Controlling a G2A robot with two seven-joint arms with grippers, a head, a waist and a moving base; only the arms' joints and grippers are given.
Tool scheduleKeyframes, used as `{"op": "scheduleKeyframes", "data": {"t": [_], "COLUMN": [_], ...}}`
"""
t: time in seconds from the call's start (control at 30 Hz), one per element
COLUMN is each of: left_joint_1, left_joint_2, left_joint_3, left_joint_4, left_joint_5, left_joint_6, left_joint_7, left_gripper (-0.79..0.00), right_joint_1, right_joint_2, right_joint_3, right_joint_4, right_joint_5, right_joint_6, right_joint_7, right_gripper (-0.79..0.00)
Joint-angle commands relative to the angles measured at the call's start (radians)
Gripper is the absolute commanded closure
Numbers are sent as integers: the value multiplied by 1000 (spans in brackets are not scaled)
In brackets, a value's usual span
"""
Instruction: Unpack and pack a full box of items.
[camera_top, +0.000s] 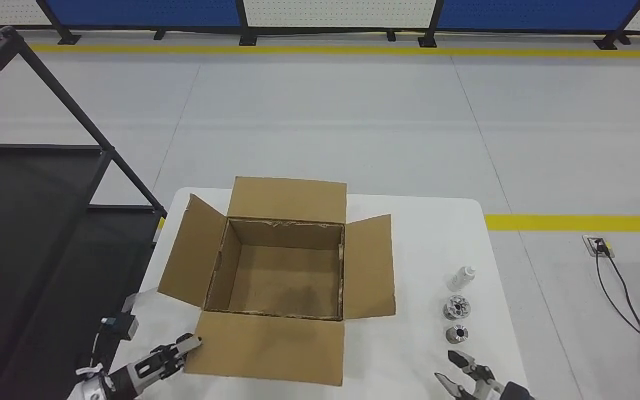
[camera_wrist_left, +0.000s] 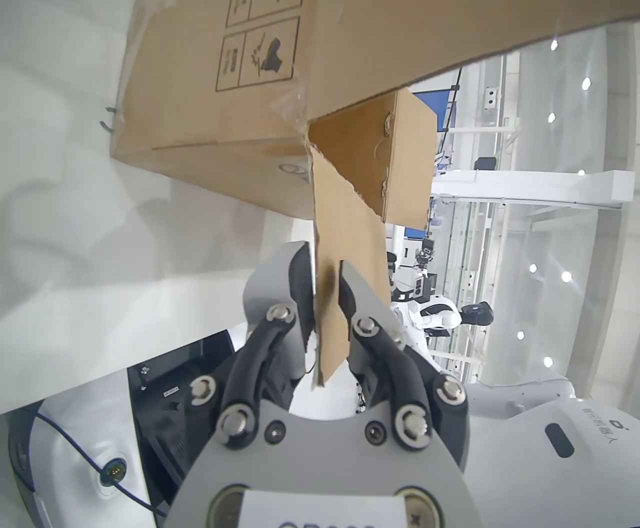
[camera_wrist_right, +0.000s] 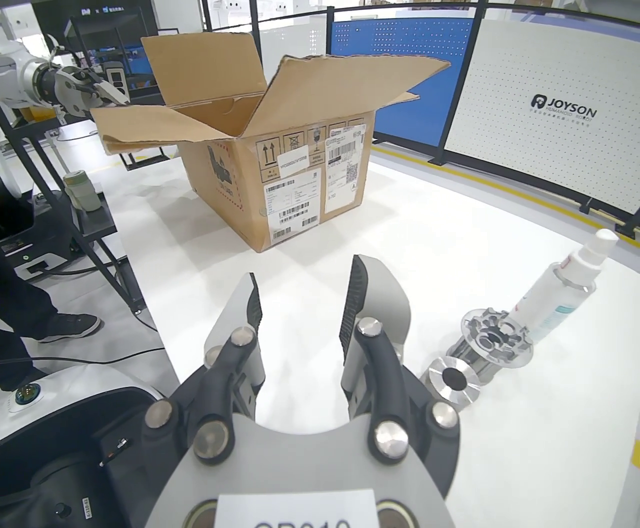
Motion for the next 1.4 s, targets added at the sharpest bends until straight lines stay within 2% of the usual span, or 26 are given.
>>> {"op": "scheduleKeyframes", "data": {"t": [0.0, 0.1, 0.23, 0.47, 0.57, 0.73, 0.93, 1.03, 1.23, 1.37], "left_joint_1": [8, 29, 66, 153, 190, 230, 246, 246, 246, 246], "left_joint_2": [1, 2, 2, -1, -3, -6, -8, -8, -8, -8], "left_joint_3": [-10, -29, -54, -112, -142, -167, -171, -171, -171, -171], "left_joint_4": [-4, -14, -35, -92, -117, -151, -166, -166, -166, -166], "left_joint_5": [-12, -34, -58, -58, -78, -105, -104, -104, -104, -104], "left_joint_6": [-5, -21, -46, -118, -145, -164, -172, -172, -172, -172], "left_joint_7": [2, 11, 29, 95, 106, 126, 144, 144, 144, 144], "left_gripper": [-785, -785, -785, -785, -785, -785, -785, -785, -785, -785], "right_joint_1": [-5, 0, 33, 102, 127, 160, 189, 202, 218, 223], "right_joint_2": [0, -3, -9, -22, -25, -27, -29, -30, -31, -31], "right_joint_3": [11, 22, 12, -24, -30, -36, -48, -53, -64, -65], "right_joint_4": [8, 24, 55, 122, 150, 189, 222, 237, 253, 260], "right_joint_5": [20, 59, 110, 161, 181, 195, 197, 196, 185, 184], "right_joint_6": [27, 70, 120, 205, 209, 204, 206, 202, 199, 192], "right_joint_7": [13, 60, 159, 273, 306, 323, 343, 347, 348, 338], "right_gripper": [-489, -594, -668, -653, -640, -597, -533, -437, -363, -172]}}
